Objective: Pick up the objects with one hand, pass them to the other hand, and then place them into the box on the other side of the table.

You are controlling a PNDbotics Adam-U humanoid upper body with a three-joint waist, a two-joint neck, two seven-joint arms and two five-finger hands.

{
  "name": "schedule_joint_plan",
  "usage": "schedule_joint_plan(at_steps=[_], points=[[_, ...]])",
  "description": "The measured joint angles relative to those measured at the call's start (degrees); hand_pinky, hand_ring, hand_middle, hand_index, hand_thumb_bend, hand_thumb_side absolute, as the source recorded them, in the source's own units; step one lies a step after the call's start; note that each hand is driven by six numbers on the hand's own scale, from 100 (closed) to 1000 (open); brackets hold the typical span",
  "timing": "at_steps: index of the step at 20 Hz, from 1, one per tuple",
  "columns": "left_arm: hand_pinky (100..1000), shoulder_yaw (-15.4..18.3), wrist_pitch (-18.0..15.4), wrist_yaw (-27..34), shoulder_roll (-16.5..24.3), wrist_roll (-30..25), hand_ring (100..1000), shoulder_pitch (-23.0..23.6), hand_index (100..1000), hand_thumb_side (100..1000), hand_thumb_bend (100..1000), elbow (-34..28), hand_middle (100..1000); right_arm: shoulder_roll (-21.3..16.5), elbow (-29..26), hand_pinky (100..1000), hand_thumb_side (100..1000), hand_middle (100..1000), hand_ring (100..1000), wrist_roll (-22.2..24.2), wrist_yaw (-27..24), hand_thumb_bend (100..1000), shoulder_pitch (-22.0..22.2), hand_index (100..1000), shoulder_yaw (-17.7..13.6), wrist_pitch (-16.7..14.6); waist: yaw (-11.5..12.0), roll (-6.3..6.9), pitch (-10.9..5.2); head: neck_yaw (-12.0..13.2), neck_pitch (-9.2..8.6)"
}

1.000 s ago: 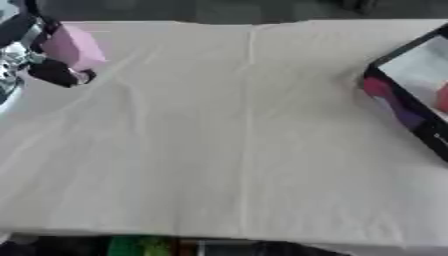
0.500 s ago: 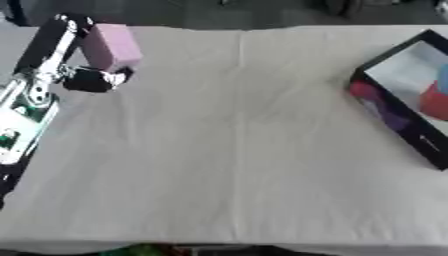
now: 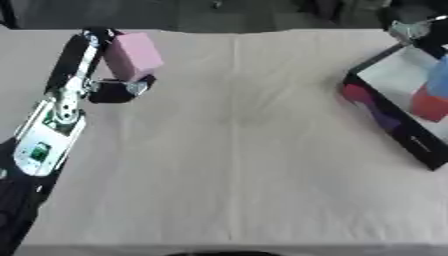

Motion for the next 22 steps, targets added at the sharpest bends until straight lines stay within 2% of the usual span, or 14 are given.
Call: schedule_joint_plan(at_steps=[3,9,22], points=[[688,-0.3,-2.4,0.5,-1.2,-0.1,556,0.0,491,108,100,0.3,530,0.7,0.5,1000,100,1000,1000,0.3,0.0,100,-1.1,1000,1.5,0.0,-0.1,-0.08,-0.08,-0.2,0.05],[689,-1.4,-5.1,1.2,-2.9,-1.0,553,0.0,489,119,100,0.4,528,2.1,1.6,1000,100,1000,1000,0.7,1.9,100,-3.1,1000,3.8,-1.6,-0.4,-0.37,-0.27,-0.3,0.35],[689,-5.0,-7.8,2.0,-5.7,-4.4,548,0.0,486,133,100,-0.1,524,6.9,6.0,1000,100,1000,1000,1.8,6.9,100,-7.0,1000,7.2,-4.3,-0.3,-0.70,-0.33,-0.7,1.07]])
